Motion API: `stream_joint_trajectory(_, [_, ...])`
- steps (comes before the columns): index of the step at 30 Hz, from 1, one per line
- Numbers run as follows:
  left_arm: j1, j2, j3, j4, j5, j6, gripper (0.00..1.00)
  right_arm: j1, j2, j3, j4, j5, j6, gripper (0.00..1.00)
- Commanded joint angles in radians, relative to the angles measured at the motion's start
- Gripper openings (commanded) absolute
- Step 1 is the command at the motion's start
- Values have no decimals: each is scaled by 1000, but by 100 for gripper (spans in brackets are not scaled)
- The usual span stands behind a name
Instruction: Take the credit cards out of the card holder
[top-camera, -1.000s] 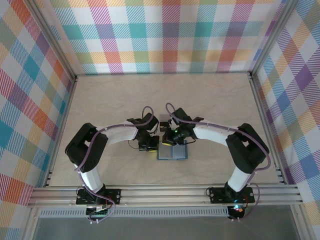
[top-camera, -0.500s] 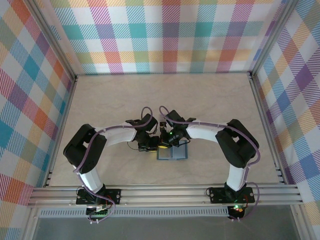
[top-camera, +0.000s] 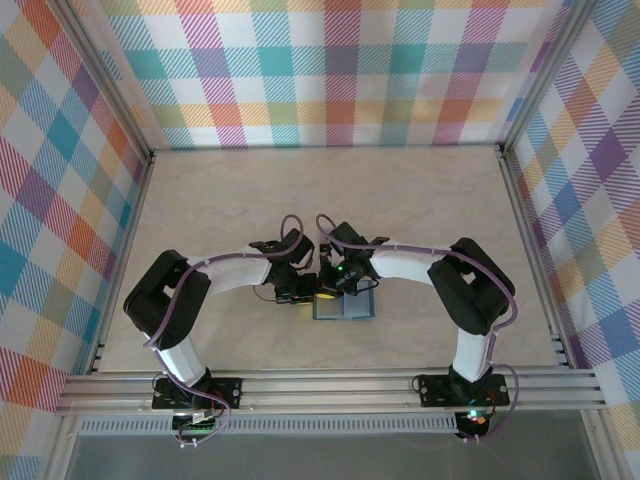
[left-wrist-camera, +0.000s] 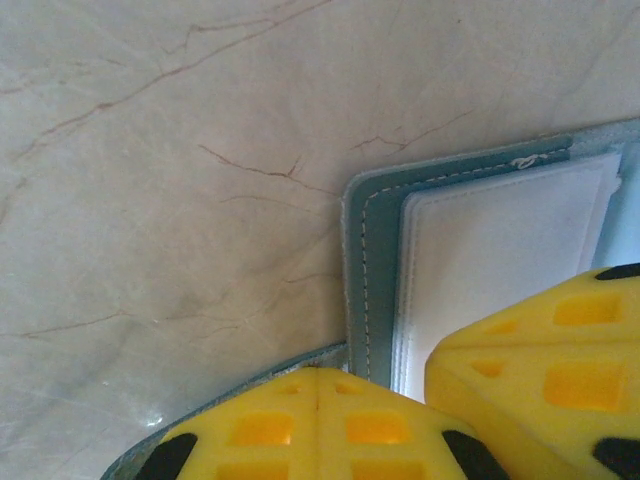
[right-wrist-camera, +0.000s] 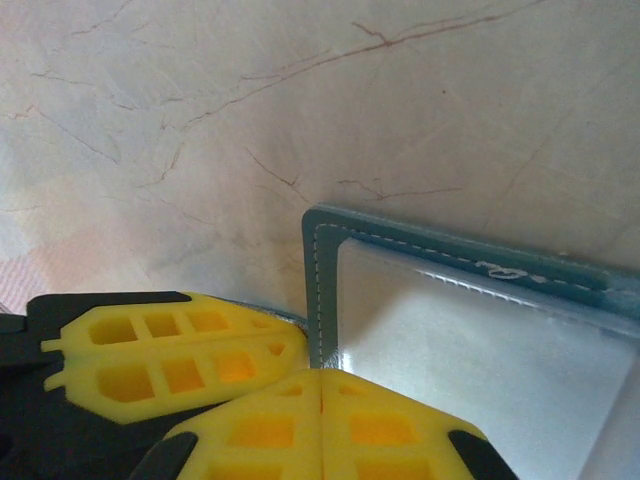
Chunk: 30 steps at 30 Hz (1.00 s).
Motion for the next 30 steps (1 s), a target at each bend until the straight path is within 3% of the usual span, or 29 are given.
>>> stream_joint_trajectory(1, [-7, -15, -23, -38, -15, -9, 4, 15, 17, -22, -20, 1, 14, 8])
stream_joint_trajectory(11, [-6, -18, -17, -44, -17, -11, 4, 18, 10, -22, -77, 45, -3, 8])
stream_joint_trajectory(23, [-7, -11, -2, -54, -14, -3, 4, 22, 21, 87, -386, 241, -125, 22])
stream_joint_trajectory(30, [-7, -4, 6, -50, -8, -4, 5, 41, 29, 156, -530, 372, -144, 36])
